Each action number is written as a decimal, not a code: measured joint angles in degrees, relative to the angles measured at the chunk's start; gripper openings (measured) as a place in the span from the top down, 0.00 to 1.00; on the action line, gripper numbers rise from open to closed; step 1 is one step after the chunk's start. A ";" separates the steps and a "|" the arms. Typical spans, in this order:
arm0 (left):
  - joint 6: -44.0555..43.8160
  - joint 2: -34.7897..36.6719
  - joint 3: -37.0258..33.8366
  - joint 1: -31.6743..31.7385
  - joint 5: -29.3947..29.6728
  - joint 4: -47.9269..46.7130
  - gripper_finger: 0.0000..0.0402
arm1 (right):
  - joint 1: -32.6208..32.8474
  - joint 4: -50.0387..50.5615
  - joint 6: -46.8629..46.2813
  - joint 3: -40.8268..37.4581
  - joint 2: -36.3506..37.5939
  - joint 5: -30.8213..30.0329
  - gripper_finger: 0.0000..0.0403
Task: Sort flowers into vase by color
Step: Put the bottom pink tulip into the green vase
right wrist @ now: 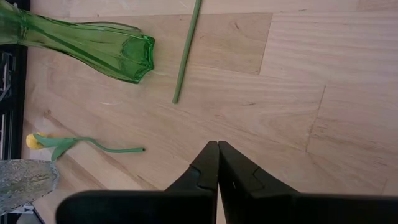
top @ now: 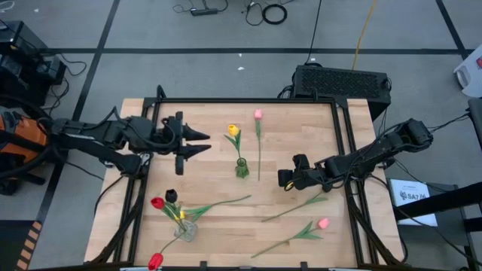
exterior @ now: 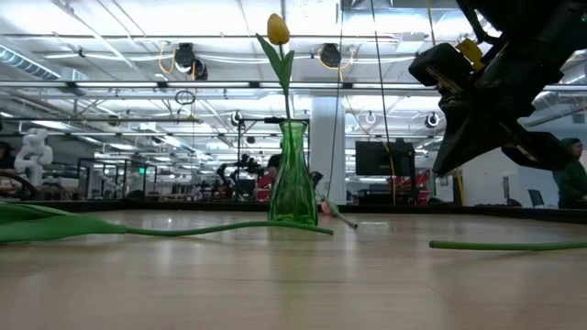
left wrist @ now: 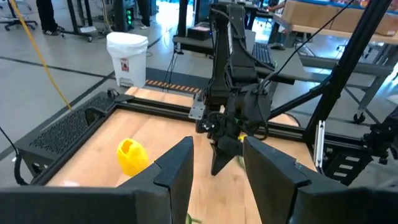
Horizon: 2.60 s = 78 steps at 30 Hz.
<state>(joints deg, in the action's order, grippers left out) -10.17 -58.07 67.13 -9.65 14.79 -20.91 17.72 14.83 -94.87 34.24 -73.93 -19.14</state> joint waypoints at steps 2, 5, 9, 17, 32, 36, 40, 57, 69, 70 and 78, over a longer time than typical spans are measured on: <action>-0.03 -1.27 0.01 0.00 -0.15 -0.04 0.64 | 0.01 0.00 0.00 0.00 0.00 0.00 1.00; -0.05 -3.61 0.01 0.00 -0.94 -0.17 0.64 | 0.01 0.00 0.00 0.00 -0.01 0.00 1.00; -0.07 -6.53 0.01 0.00 -1.04 0.57 0.64 | 0.02 0.00 0.00 0.00 0.00 0.00 1.00; -3.04 -9.94 0.01 0.00 -1.25 2.08 0.64 | 0.01 -0.01 0.00 0.00 0.00 0.00 1.00; -2.61 -9.85 0.01 0.68 -1.25 1.92 0.64 | 0.02 0.00 0.00 0.00 0.00 0.00 1.00; -2.59 -9.81 0.01 0.68 -1.22 1.95 0.64 | 0.01 0.00 0.00 0.00 0.00 0.00 1.00; -2.56 -9.83 0.01 0.68 -1.22 1.95 0.64 | 0.00 0.00 0.00 0.00 -0.01 0.00 1.00; -2.99 -9.17 0.01 0.55 -1.16 -8.41 0.64 | 0.02 -0.02 -0.35 0.00 0.00 -0.04 1.00; 1.98 2.76 -1.88 3.14 -0.78 -16.08 0.64 | -1.28 0.11 -2.90 -0.02 0.00 -0.52 1.00; 1.98 4.07 -3.39 3.80 -0.74 -16.23 0.64 | -1.42 0.16 -2.73 0.00 0.00 -0.46 1.00; -1.21 17.27 -21.75 7.72 -1.60 -8.75 0.64 | -4.28 -1.51 -5.25 -0.02 0.07 -0.37 1.00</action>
<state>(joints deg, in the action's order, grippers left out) -11.38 -40.80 45.38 -1.93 13.19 -29.65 13.43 13.32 -100.12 34.22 -73.87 -19.51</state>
